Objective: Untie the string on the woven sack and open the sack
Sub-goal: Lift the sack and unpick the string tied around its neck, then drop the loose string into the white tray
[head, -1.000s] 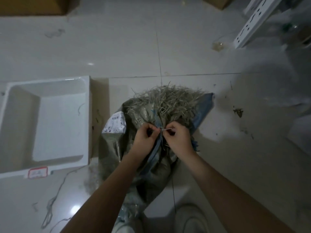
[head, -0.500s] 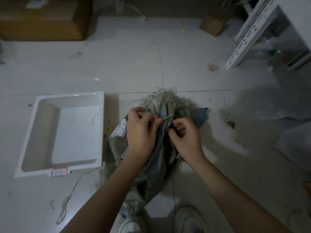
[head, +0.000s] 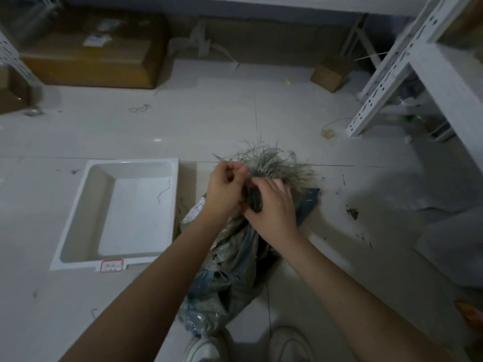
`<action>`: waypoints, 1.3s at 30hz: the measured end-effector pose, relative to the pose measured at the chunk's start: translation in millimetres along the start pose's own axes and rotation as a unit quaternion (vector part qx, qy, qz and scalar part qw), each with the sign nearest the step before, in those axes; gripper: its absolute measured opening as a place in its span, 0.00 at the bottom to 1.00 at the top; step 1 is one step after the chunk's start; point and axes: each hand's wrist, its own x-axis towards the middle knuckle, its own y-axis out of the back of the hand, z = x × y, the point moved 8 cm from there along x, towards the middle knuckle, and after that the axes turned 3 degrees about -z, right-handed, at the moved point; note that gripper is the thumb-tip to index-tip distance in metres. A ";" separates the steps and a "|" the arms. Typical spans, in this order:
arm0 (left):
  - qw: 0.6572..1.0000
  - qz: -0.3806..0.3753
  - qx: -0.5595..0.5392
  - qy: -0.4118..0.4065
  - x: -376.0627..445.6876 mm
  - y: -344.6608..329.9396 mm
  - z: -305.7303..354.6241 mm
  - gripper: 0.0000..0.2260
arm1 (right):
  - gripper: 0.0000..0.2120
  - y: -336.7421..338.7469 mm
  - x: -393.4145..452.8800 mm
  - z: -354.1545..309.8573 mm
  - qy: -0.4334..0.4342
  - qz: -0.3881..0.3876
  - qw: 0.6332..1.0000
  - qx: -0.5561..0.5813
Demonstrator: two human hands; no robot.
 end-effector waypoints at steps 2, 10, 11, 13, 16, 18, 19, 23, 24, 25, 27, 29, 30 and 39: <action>0.995 -0.005 -0.057 0.081 0.9 5.0 -20.5 0.03 | 0.23 -13.8 -2.2 10.0 -0.019 -0.025 0.999 -0.033; 0.990 0.074 -0.041 0.116 -5.5 47.3 -40.1 0.07 | 0.17 -57.3 -8.2 38.9 -0.015 -0.144 0.985 -0.093; 0.990 0.089 -0.040 0.107 -4.9 54.6 -36.1 0.05 | 0.16 -59.5 -8.2 41.2 -0.018 -0.153 0.983 -0.096; 0.989 0.103 -0.049 0.091 -4.4 65.8 -27.9 0.04 | 0.15 -61.9 -7.4 43.8 -0.020 -0.166 0.980 -0.107; 0.986 0.104 -0.091 0.090 -4.4 78.0 -19.4 0.05 | 0.18 -61.4 -5.1 41.6 -0.027 -0.189 0.970 -0.151; 0.968 0.118 -0.194 0.107 -2.3 89.1 -23.2 0.05 | 0.26 -48.5 0.3 29.6 -0.024 -0.155 0.968 -0.197; 0.940 0.127 -0.292 0.124 0.0 93.7 -29.7 0.06 | 0.28 -36.8 2.6 16.8 -0.013 -0.120 0.969 -0.213; 0.776 0.145 -0.594 0.156 6.1 99.6 -58.7 0.10 | 0.27 -24.4 7.9 -32.0 -0.022 -0.169 0.974 -0.151; 0.746 0.151 -0.630 0.153 4.9 97.1 -64.3 0.10 | 0.27 -38.5 3.7 -34.2 -0.096 -0.249 0.964 0.005; 0.720 0.154 -0.660 0.151 2.7 93.7 -68.5 0.10 | 0.27 -57.9 -7.8 -41.8 -0.186 -0.345 0.899 0.196; 0.688 0.154 -0.695 0.142 -0.8 87.2 -72.4 0.10 | 0.25 -80.8 -25.1 -67.1 -0.283 -0.434 0.743 0.423; 0.672 0.153 -0.713 0.131 -0.7 86.4 -73.3 0.10 | 0.19 -88.9 -22.1 -79.1 -0.307 -0.412 0.716 0.474; 0.669 0.158 -0.715 0.128 0.3 88.4 -73.9 0.10 | 0.15 -91.8 -19.7 -81.3 -0.321 -0.394 0.718 0.477; 0.801 0.182 -0.536 0.193 1.0 138.1 -110.0 0.05 | 0.03 -125.5 34.5 -82.7 -0.404 -0.197 0.715 0.535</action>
